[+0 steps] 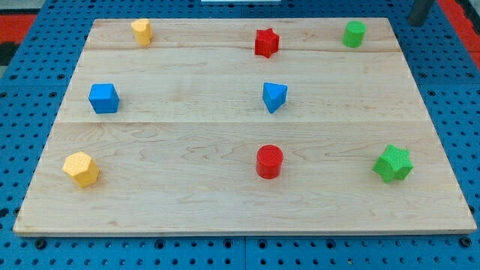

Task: Push the red star towards the yellow heart

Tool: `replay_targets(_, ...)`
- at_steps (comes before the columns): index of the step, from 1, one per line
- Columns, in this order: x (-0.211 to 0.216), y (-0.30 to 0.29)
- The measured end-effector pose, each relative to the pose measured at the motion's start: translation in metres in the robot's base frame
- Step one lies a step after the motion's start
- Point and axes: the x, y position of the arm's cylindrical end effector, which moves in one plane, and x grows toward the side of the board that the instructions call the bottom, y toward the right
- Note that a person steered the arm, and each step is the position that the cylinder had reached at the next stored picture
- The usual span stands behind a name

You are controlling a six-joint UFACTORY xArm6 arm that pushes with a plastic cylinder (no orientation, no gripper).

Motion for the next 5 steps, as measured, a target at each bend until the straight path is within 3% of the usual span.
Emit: replay_targets(5,0.0008,0.0005)
